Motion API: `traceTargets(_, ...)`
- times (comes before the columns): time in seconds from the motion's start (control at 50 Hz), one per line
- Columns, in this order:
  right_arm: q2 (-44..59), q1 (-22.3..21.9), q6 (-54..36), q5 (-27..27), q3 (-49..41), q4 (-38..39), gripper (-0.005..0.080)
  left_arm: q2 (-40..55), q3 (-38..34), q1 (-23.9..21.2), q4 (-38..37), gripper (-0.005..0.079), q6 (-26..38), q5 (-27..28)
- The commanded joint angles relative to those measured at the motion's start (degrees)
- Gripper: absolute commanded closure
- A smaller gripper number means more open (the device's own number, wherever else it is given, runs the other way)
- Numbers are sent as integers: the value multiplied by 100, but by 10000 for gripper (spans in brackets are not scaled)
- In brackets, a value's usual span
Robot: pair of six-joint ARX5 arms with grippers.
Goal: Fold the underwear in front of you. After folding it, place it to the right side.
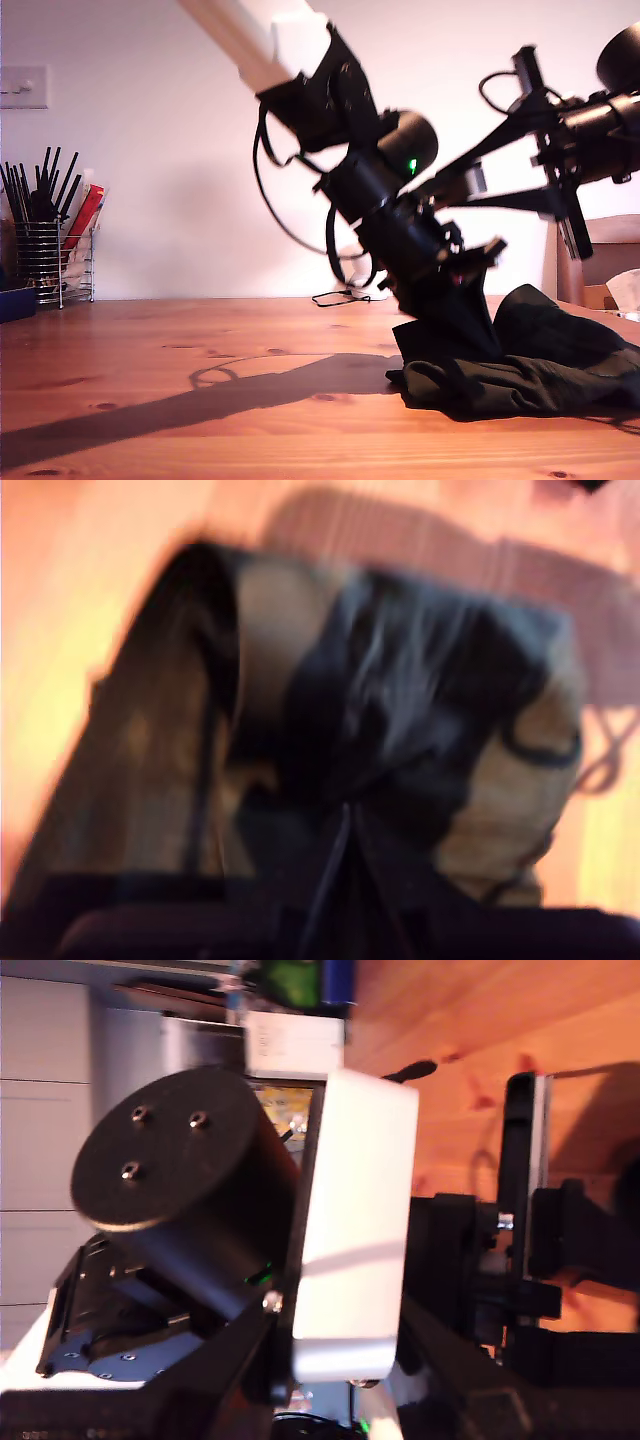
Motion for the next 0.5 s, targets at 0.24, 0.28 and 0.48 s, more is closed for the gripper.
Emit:
traceTargets(0.24,-868,24,-186,-426,162,22,727,111,240,566,-129,762,-175,343)
traceTargets(0.28,-868,26,-205,-376,162,-52,686,94,271,568,-157,762,-175,345)
traceTargets(0.48,-868,39,-256,-173,166,-149,312,-83,282,542,-219,762,-46,343)
